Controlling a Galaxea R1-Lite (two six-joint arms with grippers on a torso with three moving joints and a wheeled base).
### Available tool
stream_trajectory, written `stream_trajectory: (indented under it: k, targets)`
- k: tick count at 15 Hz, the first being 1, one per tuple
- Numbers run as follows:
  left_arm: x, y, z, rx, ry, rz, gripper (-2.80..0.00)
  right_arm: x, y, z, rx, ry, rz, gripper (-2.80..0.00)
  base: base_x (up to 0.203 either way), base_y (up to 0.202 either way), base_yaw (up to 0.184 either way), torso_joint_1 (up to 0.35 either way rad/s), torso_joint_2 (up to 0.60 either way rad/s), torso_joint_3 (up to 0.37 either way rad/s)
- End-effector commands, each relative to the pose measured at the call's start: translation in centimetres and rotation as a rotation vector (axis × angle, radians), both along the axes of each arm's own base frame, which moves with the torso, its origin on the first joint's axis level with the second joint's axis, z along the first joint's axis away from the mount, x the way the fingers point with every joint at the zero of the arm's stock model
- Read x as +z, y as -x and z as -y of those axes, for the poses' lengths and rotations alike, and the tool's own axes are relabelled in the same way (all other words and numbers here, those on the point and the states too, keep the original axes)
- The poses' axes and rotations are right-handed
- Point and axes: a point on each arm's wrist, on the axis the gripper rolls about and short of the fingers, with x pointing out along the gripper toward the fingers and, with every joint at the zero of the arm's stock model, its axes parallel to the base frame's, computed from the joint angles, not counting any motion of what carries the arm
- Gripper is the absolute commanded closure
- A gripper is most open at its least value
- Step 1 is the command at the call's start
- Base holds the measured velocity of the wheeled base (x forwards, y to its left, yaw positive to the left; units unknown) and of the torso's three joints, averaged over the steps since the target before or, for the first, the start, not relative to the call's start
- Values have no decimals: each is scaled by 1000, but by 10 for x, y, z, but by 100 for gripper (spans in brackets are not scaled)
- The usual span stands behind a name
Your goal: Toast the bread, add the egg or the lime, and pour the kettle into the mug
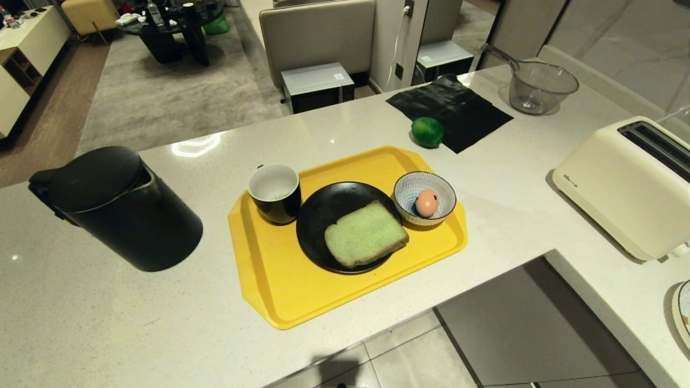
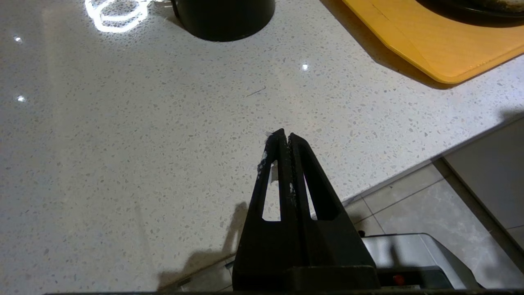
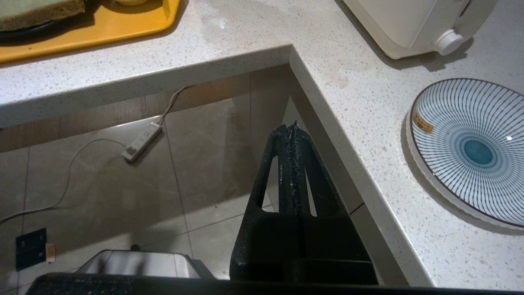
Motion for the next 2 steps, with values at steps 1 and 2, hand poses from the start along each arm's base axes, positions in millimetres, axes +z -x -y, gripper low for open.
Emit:
stream_trajectory:
  k: [1,2]
  targets:
    - [0,0,0,0,0,0,0,-6,-2,0,-1,-3,-16,0,0,0,0,0,0,0]
    - [0,0,0,0,-1,0,0,-6,-2,0,-1,-3,-16,0,0,0,0,0,0,0]
